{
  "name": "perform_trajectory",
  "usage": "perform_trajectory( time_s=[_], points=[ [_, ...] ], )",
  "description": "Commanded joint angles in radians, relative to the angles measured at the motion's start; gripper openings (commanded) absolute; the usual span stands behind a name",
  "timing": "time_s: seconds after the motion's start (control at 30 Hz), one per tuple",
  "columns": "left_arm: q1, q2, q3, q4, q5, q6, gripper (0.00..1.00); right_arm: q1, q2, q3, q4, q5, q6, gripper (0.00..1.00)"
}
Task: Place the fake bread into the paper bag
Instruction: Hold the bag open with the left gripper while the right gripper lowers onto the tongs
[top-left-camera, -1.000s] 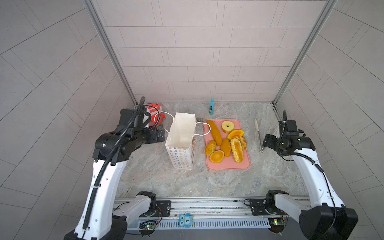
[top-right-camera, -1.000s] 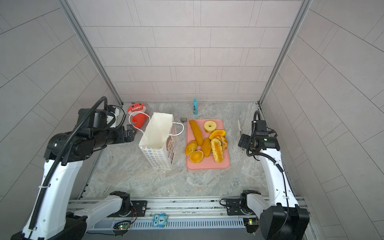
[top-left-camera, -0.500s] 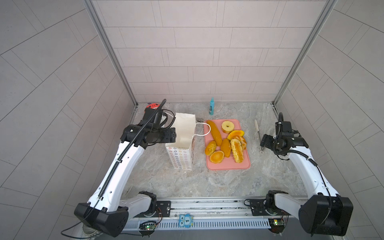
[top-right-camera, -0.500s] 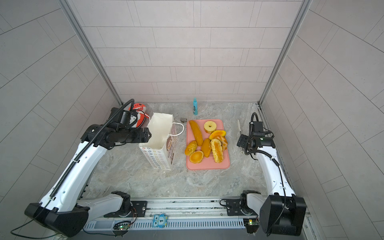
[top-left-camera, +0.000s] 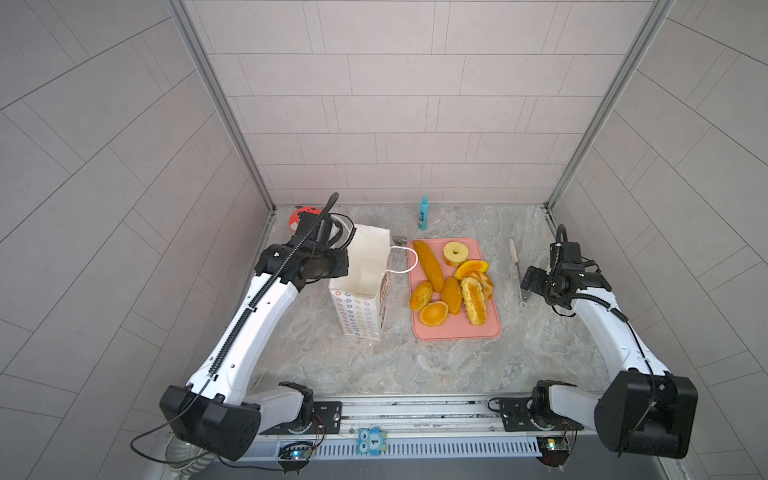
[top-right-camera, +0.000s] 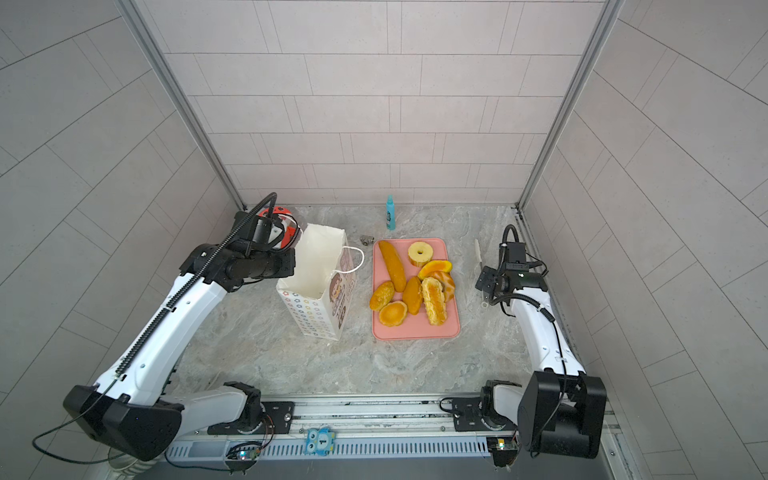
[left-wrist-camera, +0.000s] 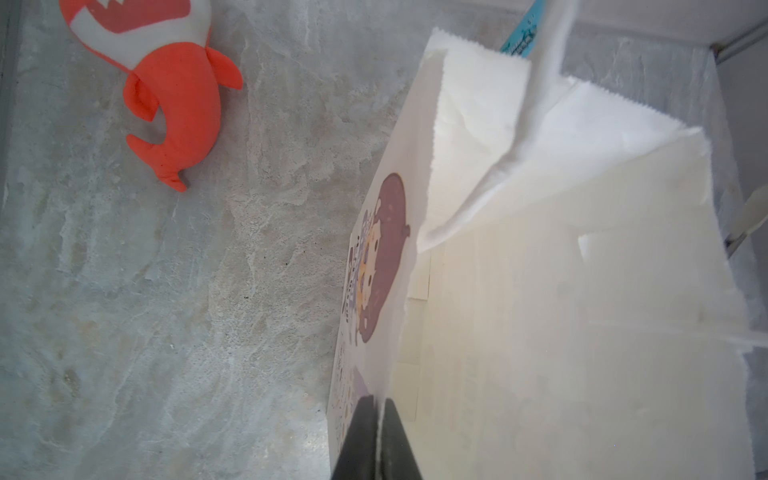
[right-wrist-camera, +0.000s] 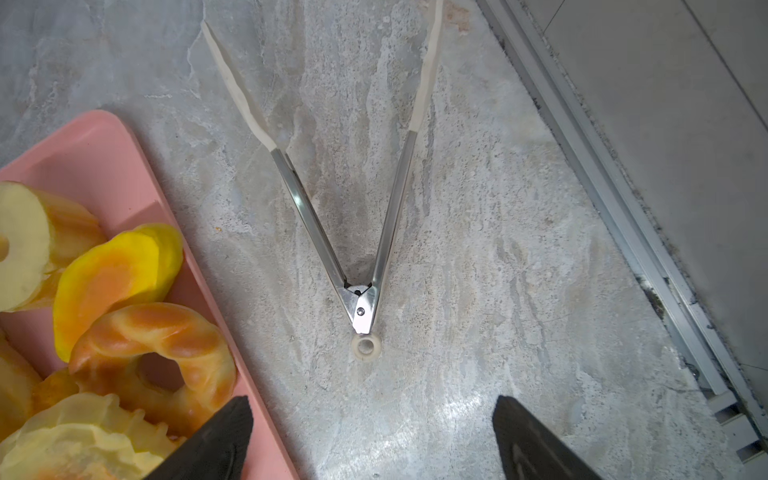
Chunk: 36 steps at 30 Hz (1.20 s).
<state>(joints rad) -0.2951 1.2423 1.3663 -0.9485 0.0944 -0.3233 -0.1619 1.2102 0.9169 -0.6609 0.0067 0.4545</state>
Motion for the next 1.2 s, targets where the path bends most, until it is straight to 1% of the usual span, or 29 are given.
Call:
perform_trajectory(
  time_s=[0.0,0.07,0.17,0.4,0.57,0.6,0.7,0.87,0.93,1.07,1.17],
  points=[
    [-0.006,-0.021,-0.011,0.014,-0.055,-0.012,0.03,-0.004,0.045,0.016,0.021,0.003,-0.008,0.92],
    [-0.005,-0.03,-0.019,0.021,-0.084,-0.024,0.0,-0.005,0.08,0.023,0.032,0.0,-0.016,0.92],
    [-0.002,-0.038,-0.035,0.031,-0.111,-0.046,0.0,-0.004,0.134,0.037,0.043,-0.012,-0.019,0.92],
    [0.029,-0.062,-0.087,0.056,-0.12,-0.098,0.0,-0.004,0.308,0.132,-0.006,-0.035,-0.029,0.9],
    [0.058,-0.102,-0.107,0.062,-0.118,-0.105,0.0,-0.004,0.381,0.16,0.011,-0.037,-0.022,0.89],
    [0.06,-0.104,-0.107,0.062,-0.116,-0.105,0.02,-0.004,0.387,0.161,0.014,-0.036,-0.021,0.89],
    [0.06,-0.109,-0.113,0.065,-0.099,-0.106,0.16,-0.004,0.404,0.159,0.027,-0.029,-0.017,0.89],
    [0.06,-0.116,-0.13,0.074,-0.074,-0.105,0.43,-0.005,0.448,0.169,0.046,-0.008,-0.016,0.9],
    [0.059,-0.119,-0.133,0.078,-0.066,-0.104,0.52,-0.005,0.467,0.176,0.054,-0.002,-0.013,0.9],
    [0.06,-0.123,-0.135,0.077,-0.056,-0.097,0.76,-0.005,0.501,0.195,0.074,0.005,-0.008,0.92],
    [0.06,-0.126,-0.135,0.077,-0.05,-0.096,0.85,-0.005,0.53,0.215,0.085,0.007,-0.007,0.94]
  ],
)
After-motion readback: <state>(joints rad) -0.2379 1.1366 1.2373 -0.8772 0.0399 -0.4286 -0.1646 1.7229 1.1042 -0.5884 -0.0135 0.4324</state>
